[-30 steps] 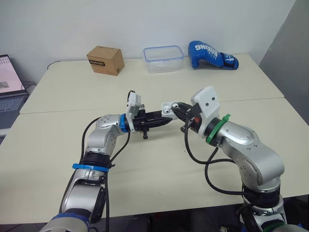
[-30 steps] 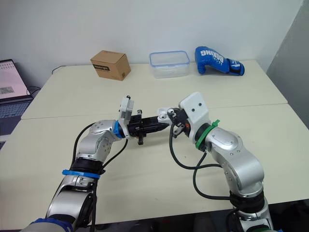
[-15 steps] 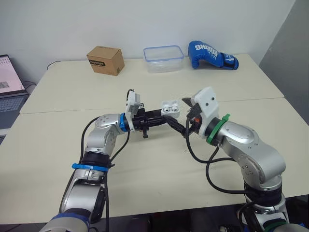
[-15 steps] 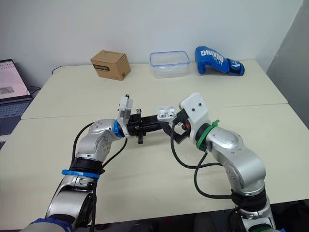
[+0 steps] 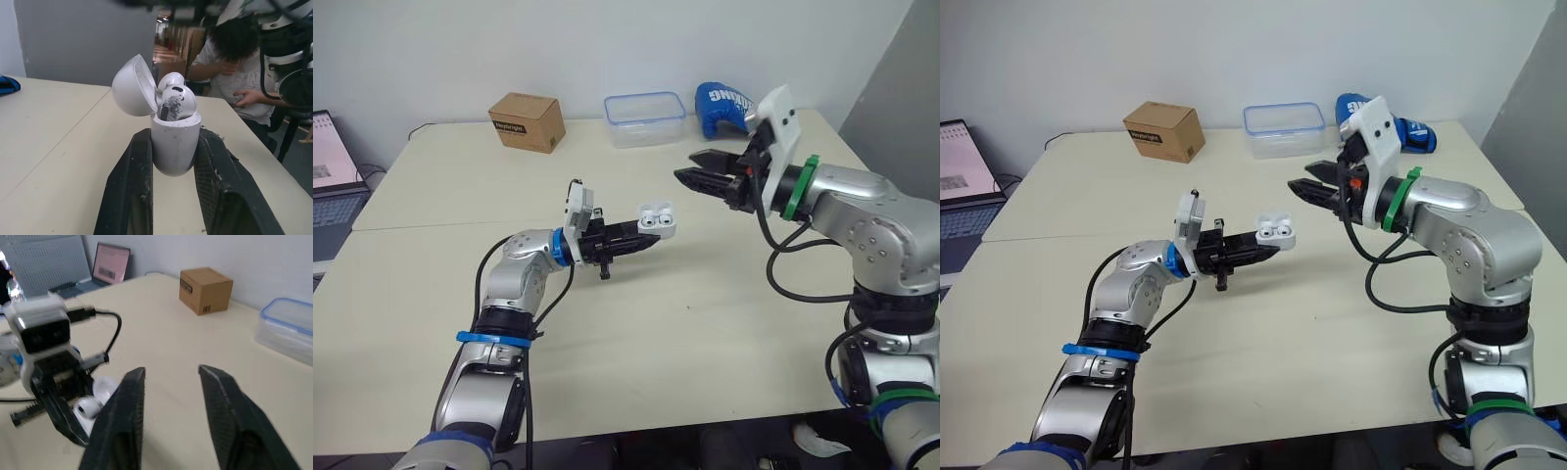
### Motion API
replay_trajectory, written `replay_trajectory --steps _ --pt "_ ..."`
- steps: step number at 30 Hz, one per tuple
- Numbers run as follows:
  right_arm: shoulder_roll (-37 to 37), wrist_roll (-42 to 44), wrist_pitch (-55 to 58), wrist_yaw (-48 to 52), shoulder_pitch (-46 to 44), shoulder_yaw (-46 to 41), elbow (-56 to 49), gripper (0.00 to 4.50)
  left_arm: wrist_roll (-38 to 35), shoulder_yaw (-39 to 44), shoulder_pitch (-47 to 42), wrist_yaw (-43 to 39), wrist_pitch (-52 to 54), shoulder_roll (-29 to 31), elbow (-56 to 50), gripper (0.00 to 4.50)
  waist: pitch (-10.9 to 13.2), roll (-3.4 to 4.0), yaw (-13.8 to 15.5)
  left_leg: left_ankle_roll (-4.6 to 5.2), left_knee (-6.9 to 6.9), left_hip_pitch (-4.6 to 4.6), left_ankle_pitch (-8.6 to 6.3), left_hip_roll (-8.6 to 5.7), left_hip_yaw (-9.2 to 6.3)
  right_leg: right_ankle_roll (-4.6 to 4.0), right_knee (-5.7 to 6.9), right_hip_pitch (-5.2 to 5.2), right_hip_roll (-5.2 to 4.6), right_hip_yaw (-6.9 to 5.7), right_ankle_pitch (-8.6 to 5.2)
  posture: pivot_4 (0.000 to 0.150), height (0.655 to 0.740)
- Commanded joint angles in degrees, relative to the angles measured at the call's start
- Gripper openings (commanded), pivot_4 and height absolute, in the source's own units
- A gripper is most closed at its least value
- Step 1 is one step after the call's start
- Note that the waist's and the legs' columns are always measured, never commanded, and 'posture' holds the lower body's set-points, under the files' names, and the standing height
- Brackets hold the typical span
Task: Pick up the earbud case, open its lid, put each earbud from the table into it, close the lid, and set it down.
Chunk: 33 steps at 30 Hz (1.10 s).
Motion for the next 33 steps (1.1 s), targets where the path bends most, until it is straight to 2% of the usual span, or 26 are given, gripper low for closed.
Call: replay_trajectory --steps 1,2,9,20,33 --pt "-1.51 -3.32 -8.06 6.73 -3.32 4.59 5.35 0.30 -1.97 0.87 0.65 -0.25 1.32 0.93 -4.19 0.77 0.00 0.00 -0.34 0.00 -0.01 0.00 0.00 0.00 0.00 0.00 0.00 -0.01 0.00 0.00 0.00 0.150 0.7307" --pt "-1.78 -4.35 -9.96 9.01 -3.91 6.44 7.39 0.04 -2.28 0.97 1.04 -0.01 1.91 1.15 -5.02 0.77 0.00 0.00 -0.54 0.00 -0.02 0.00 0.00 0.01 0.00 0.00 0.00 -0.02 0.00 0.00 0.00 0.150 0.7307" --pt "0.01 -7.35 -15.34 15.45 -6.46 10.69 14.73 0.04 -2.99 1.29 3.23 0.88 4.00 2.10 -8.41 0.77 0.00 0.00 -0.64 -0.01 -0.03 -0.04 0.00 0.02 -0.05 0.00 -0.10 -0.01 0.00 -0.05 0.00 0.150 0.7307" --pt "2.25 -7.56 -15.12 17.34 -6.80 10.54 12.65 0.04 -3.26 1.42 4.27 1.82 5.12 2.19 -9.35 0.77 0.00 0.00 -0.62 -0.01 -0.03 -0.06 0.00 0.02 -0.08 0.00 -0.13 -0.02 -0.02 -0.07 0.00 0.150 0.7307" --pt "1.51 -6.59 -13.69 17.74 -6.15 9.50 8.39 0.04 -2.71 1.34 4.00 1.44 3.71 2.51 -6.71 0.77 0.00 0.00 -0.61 -0.01 -0.02 -0.06 0.00 0.02 -0.08 0.00 -0.12 -0.03 -0.02 -0.07 0.00 0.150 0.7307"
